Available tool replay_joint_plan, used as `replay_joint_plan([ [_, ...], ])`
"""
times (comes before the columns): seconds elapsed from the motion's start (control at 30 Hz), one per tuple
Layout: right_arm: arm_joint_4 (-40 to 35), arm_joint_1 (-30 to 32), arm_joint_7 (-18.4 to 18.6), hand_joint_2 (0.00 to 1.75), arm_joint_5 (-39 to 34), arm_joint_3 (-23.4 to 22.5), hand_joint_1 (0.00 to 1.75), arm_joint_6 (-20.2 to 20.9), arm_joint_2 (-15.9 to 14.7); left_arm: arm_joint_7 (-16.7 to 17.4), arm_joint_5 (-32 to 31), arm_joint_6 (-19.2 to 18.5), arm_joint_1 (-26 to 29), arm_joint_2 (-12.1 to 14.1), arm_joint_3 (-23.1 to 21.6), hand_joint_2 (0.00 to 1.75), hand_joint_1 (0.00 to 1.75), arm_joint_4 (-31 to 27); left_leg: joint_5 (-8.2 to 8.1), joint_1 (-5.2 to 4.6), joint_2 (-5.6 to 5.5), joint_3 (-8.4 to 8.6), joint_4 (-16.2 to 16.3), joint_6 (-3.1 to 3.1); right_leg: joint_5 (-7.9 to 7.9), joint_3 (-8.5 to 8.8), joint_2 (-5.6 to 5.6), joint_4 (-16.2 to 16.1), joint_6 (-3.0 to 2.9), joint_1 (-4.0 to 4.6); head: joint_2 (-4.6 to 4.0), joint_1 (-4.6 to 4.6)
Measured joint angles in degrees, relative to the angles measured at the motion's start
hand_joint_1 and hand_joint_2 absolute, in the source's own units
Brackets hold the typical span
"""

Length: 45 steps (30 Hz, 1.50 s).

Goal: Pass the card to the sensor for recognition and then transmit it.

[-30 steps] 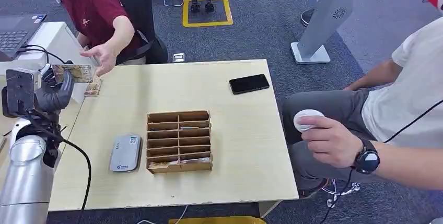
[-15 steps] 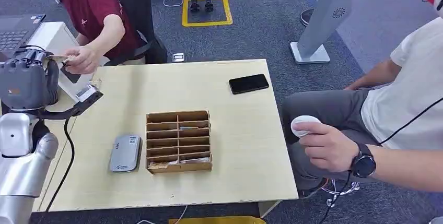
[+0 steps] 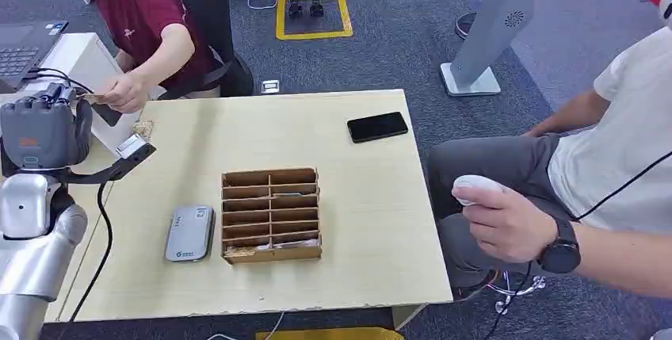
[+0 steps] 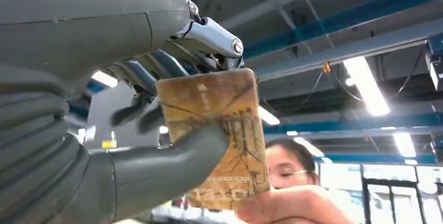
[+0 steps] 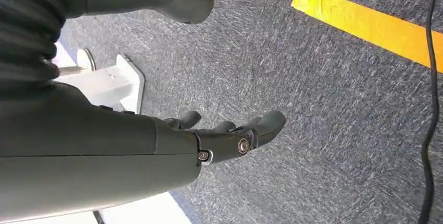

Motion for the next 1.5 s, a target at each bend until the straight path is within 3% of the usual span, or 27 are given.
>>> replay_joint_plan([
  [0.13, 0.00, 0.00, -0.11, 1.75, 0.00, 0.00, 0.00, 0.00, 0.00, -2.37, 6.70, -2.86, 0.02, -0.59, 0.00, 1.75, 0.00, 0.00, 0.00, 0.00, -0.01, -0.02, 0.00, 0.00, 0.00, -0.01, -0.01, 0.00, 0.00, 0.00, 0.00, 0.00],
  [0.27, 0.00, 0.01, -0.11, 1.75, 0.00, 0.00, 0.00, 0.00, 0.00, -2.69, 7.64, -3.58, 0.02, -1.05, 0.00, 1.75, 0.00, 0.00, 0.00, 0.00, 0.00, -0.02, 0.00, 0.00, 0.00, -0.01, -0.01, 0.00, 0.00, 0.00, 0.00, 0.00],
  [0.53, 0.00, 0.06, 0.22, 1.75, -0.04, 0.00, 0.00, 0.35, 0.00, -4.72, 14.71, -9.36, 0.82, -1.18, 0.00, 1.75, 0.00, -0.66, 0.00, 0.01, -0.01, -0.02, 0.00, 0.00, 0.01, -0.02, 0.00, 0.01, -0.01, 0.00, 0.00, 0.00],
  [0.9, 0.00, 0.08, 0.20, 1.75, -0.04, 0.00, 0.00, 0.59, -0.04, -5.29, 16.74, -11.10, 1.73, -0.79, 0.00, 1.75, 0.00, -1.62, 0.00, 0.00, -0.01, -0.04, 0.00, 0.00, 0.01, -0.02, -0.01, 0.01, 0.00, 0.00, 0.00, 0.00],
  [1.0, 0.00, 0.11, 0.09, 1.75, -0.15, -0.04, 0.00, 0.52, -0.04, -7.37, 22.32, -16.73, 2.99, -0.59, 0.00, 1.75, 0.00, -3.24, 0.00, 0.00, -0.01, -0.05, -0.01, 0.00, 0.01, -0.01, 0.00, 0.01, 0.00, 0.00, 0.00, 0.00],
  [1.07, 0.00, 0.22, 0.13, 1.75, -0.22, -0.17, 0.00, 0.59, -0.04, -9.49, 25.51, -20.88, 5.82, 0.09, 0.00, 1.75, 0.00, -6.68, -0.01, 0.00, 0.10, -0.04, -0.01, 0.01, 0.00, -0.02, 0.13, 0.01, -0.01, -0.01, 0.00, 0.00],
  [1.2, 0.00, 0.78, 0.72, 1.75, -0.33, -0.74, 0.00, 0.63, -0.07, -14.20, 28.52, -28.06, 15.43, 2.54, -1.04, 1.75, 0.00, -19.02, -0.15, 0.00, 0.19, -0.06, -0.01, -0.04, -0.07, -0.13, 0.30, 0.00, -0.01, -0.03, 0.00, -0.07],
  [1.33, -0.02, 0.99, 0.76, 1.75, -0.39, -1.66, 0.00, 0.55, -0.07, -15.19, 26.90, -30.01, 22.10, 3.30, -4.76, 1.75, 0.00, -29.10, -0.18, -0.01, 0.14, -0.11, -0.01, -0.01, -0.11, -0.16, 0.22, -0.03, 0.02, -0.03, 0.00, -0.02],
  [1.5, -0.07, 0.84, -0.15, 1.75, -0.42, -2.54, 0.00, 0.20, -0.07, -15.23, 25.63, -31.43, 23.69, 4.33, -12.90, 1.75, 0.00, -37.07, -0.17, -0.01, 0.13, -0.10, 0.00, 0.00, -0.08, -0.12, 0.14, -0.03, 0.03, -0.04, 0.00, 0.00],
])
